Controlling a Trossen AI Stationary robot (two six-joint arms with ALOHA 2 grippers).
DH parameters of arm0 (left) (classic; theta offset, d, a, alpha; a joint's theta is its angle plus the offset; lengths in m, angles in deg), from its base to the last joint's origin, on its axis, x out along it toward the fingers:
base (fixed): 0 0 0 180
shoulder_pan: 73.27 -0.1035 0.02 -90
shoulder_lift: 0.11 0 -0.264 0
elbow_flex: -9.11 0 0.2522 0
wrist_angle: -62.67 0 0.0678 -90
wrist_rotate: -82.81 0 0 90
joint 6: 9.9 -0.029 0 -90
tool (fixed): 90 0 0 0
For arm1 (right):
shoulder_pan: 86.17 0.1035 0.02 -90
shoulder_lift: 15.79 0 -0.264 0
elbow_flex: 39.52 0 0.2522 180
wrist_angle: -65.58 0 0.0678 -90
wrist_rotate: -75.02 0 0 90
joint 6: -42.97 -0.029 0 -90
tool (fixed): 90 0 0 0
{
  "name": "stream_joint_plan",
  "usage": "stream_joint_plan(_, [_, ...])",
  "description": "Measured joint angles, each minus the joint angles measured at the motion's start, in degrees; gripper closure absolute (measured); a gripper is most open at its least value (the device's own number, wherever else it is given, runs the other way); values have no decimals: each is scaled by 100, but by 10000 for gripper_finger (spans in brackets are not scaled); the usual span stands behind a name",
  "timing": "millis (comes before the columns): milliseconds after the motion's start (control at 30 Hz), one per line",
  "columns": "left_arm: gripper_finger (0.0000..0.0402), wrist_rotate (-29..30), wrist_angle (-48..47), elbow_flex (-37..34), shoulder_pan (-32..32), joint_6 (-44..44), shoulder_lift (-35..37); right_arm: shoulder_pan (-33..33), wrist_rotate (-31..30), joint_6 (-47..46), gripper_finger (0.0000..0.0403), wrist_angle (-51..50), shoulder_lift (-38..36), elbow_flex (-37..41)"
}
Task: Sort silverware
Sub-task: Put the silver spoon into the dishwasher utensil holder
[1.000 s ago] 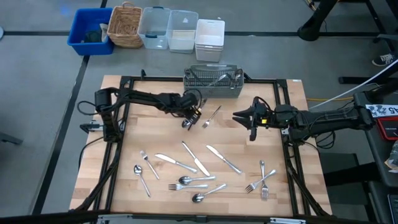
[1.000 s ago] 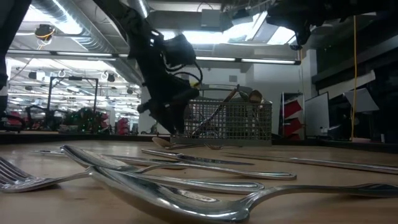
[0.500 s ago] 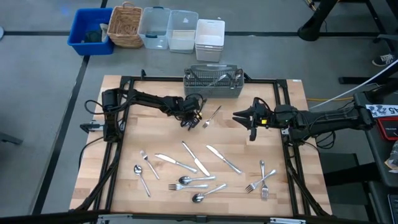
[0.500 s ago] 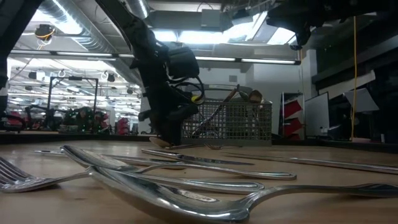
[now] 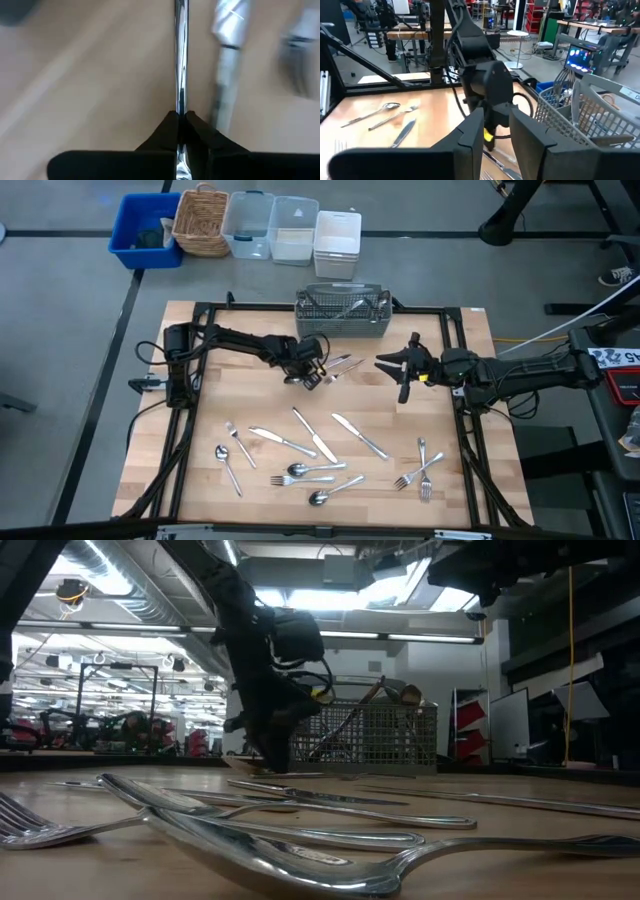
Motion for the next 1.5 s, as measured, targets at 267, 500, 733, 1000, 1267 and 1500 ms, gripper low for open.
stream_joint_plan(267, [397,-1039,10,55,-152,610,504,0,0,346,309,0,31,2])
stream_joint_plan(500, [397,-2553,540,56,-208,1707,742,0,2,1413,309,26,330,2])
stream_joint_plan(733, [392,-3330,1756,60,-175,2712,777,0,0,1994,307,125,822,-14])
stream_joint_plan(1000, [394,-3441,2246,62,-175,3388,777,0,1,2028,283,-133,1444,-626])
stream_joint_plan(1267, [396,-3446,2438,62,-99,3600,777,-2,47,2040,252,-1411,2271,-1575])
stream_joint_plan(1500, [392,-3451,2429,62,-37,3600,777,-4,290,2637,251,-1969,2792,-2115])
